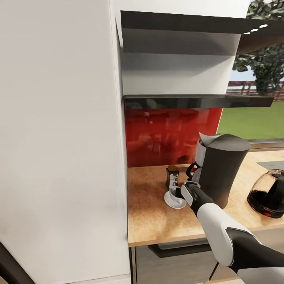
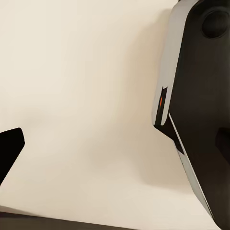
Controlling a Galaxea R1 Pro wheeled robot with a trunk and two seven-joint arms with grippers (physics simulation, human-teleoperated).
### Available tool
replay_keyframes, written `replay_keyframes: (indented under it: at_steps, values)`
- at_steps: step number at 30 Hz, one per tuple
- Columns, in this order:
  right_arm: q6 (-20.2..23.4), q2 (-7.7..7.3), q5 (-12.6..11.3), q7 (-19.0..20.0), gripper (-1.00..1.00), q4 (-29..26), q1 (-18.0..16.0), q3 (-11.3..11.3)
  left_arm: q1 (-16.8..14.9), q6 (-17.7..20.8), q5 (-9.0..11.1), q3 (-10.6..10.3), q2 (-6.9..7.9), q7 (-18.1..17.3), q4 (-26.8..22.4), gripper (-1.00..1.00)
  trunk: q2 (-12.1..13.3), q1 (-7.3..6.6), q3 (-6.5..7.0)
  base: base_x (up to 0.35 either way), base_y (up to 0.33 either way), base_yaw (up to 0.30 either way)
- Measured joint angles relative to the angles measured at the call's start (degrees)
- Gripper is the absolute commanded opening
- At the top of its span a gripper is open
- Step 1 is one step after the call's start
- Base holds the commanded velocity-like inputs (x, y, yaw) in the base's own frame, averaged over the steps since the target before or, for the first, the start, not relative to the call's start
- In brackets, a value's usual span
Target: Set up a coffee station on the kitchen countertop: keep the coffee maker on the countertop, move the bottle of coffee from the kitchen shelf to the counter next to the coffee maker, place a paper coffee filter on top of the coffee maker, put the saucer next to the coffee maker with the coffee cup on the saucer, and place the electric kettle next to the coffee maker.
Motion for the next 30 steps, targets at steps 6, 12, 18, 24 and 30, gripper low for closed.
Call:
replay_keyframes:
  at_steps: [6, 12, 18, 24, 30]
  values:
    - [0.0, -0.01, 0.0, -1.1, 1.0, 0.0, 0.0, 0.0, 0.0, 0.0, 0.0, 0.0, 0.03, 0.0, 0.0, 1.0, 0.0, 0.0, 0.0, 0.0, 0.0, 0.0]
    - [0.0, -0.01, -0.1, -1.8, 1.0, 0.1, 0.0, 0.0, 0.1, 0.0, 0.0, 0.0, 0.09, 0.0, 0.0, 1.0, 0.0, 0.0, 0.0, 0.0, 0.0, 0.0]
    - [0.0, 0.05, -0.1, -1.8, 1.0, 0.0, 0.0, 0.0, 0.1, 0.0, 0.0, 0.0, 0.09, 0.0, 0.0, 1.0, 0.0, 0.0, 0.0, 0.0, 0.0, 0.0]
    - [0.2, 0.51, -0.3, -1.6, 1.0, -1.8, -0.1, 0.0, 0.1, 0.0, 0.0, 0.1, 0.17, 0.1, 0.0, 1.0, 0.0, 0.0, 0.0, 0.0, 0.0, 0.0]
    - [2.3, 3.49, -0.6, -1.5, 1.0, -11.6, -0.1, 0.1, 0.1, 0.0, 0.0, 0.1, 0.18, 0.1, 0.0, 1.0, 0.0, 0.02, 0.0, -0.136, 0.0, 0.0]
